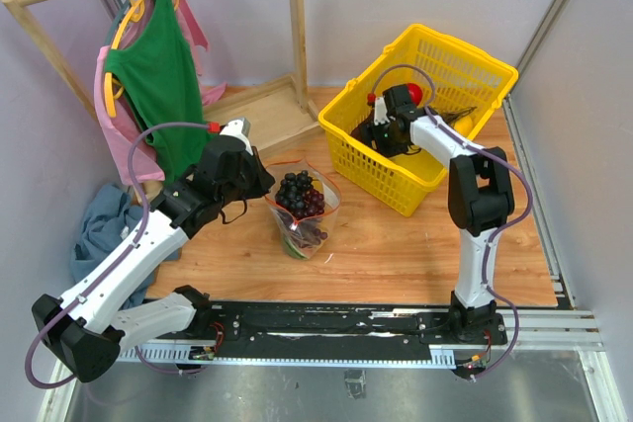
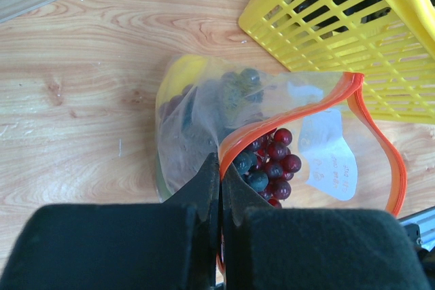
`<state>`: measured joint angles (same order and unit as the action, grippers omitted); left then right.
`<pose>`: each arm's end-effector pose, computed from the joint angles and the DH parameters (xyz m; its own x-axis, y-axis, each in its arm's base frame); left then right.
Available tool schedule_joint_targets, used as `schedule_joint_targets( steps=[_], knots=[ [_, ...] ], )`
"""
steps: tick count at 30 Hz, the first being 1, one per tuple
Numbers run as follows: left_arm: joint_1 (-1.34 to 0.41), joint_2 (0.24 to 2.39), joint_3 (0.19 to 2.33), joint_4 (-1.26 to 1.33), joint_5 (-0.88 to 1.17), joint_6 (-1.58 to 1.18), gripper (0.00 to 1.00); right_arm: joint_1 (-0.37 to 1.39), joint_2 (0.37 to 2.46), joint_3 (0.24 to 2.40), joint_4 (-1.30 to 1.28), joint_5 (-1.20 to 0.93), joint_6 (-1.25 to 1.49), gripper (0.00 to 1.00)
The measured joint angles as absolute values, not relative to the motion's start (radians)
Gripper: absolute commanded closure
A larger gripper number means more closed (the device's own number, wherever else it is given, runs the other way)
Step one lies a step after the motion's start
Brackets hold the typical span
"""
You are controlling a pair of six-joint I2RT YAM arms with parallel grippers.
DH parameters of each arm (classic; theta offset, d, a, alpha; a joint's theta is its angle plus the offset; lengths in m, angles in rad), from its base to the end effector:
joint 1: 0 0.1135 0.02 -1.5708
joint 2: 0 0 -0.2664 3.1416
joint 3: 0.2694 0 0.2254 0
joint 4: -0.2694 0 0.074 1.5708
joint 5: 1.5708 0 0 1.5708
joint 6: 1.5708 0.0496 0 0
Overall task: Place the food in the zip-top bag and seal the zipper
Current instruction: Pick up the fake fruit from the bin.
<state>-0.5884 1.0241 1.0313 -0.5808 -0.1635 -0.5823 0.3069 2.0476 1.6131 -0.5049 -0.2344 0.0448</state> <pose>0.1722 -0.1052 0.3359 -0.6156 -0.2415 -0.7501 0.1142 0.9145 -0.3882 0.4129 0.1429 0.2145 -0.7877 -0.2039 -0.5813 -0.3896 0.8958 0.2137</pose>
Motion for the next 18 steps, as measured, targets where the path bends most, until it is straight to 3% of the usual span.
schedule_joint_targets(
  steps=[7, 13, 18],
  knots=[
    [-0.584, 1.025, 1.031, -0.581, -0.163, -0.58, 1.0, 0.307, 2.105, 1.613, -0.492, -0.234, 0.045, 0.44],
    [-0.584, 1.025, 1.031, -0.581, -0.163, -0.58, 1.0, 0.302, 2.11, 1.612, -0.453, -0.233, 0.046, 0.36],
    [-0.584, 1.025, 1.031, -0.579, -0.163, -0.579, 1.0, 0.299, 2.111, 1.608, -0.421, -0.233, 0.047, 0.43]
  ],
)
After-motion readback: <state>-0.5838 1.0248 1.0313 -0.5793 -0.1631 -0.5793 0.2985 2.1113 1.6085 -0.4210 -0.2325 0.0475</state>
